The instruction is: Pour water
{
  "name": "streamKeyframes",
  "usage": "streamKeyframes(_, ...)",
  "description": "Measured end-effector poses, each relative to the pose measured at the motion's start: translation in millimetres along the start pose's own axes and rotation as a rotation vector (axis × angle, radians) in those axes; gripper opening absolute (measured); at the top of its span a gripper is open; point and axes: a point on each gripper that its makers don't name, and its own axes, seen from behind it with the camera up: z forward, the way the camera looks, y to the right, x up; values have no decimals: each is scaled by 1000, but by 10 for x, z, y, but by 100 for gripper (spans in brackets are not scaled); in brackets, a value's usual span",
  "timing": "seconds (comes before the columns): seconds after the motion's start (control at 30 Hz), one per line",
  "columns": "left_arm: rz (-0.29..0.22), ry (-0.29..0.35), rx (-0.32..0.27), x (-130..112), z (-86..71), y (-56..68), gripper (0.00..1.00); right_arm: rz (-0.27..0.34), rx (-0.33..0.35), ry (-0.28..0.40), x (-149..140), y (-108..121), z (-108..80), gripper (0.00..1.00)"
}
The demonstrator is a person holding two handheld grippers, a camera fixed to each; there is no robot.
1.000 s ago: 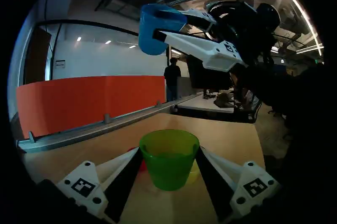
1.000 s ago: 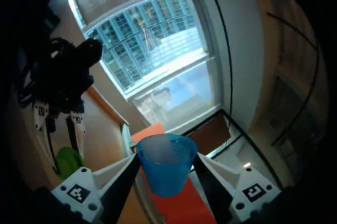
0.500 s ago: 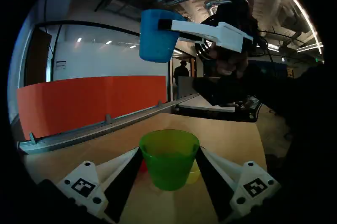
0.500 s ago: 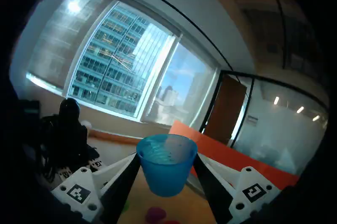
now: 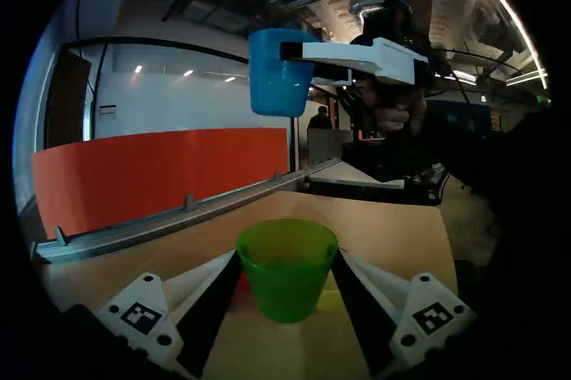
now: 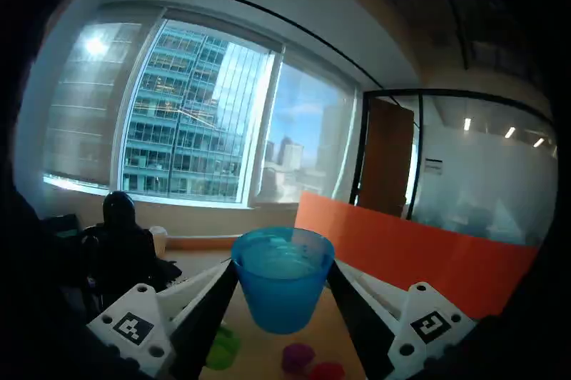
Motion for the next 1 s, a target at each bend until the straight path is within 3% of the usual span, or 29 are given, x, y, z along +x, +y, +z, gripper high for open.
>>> streamKeyframes(0.47, 8, -20, 73, -38, -183, -264, 86, 37, -32, -7, -166, 103, -149, 89)
streamKeyframes(1.0, 14, -54, 100, -131, -322, -323, 86, 64, -1, -19, -408, -35, -217, 89)
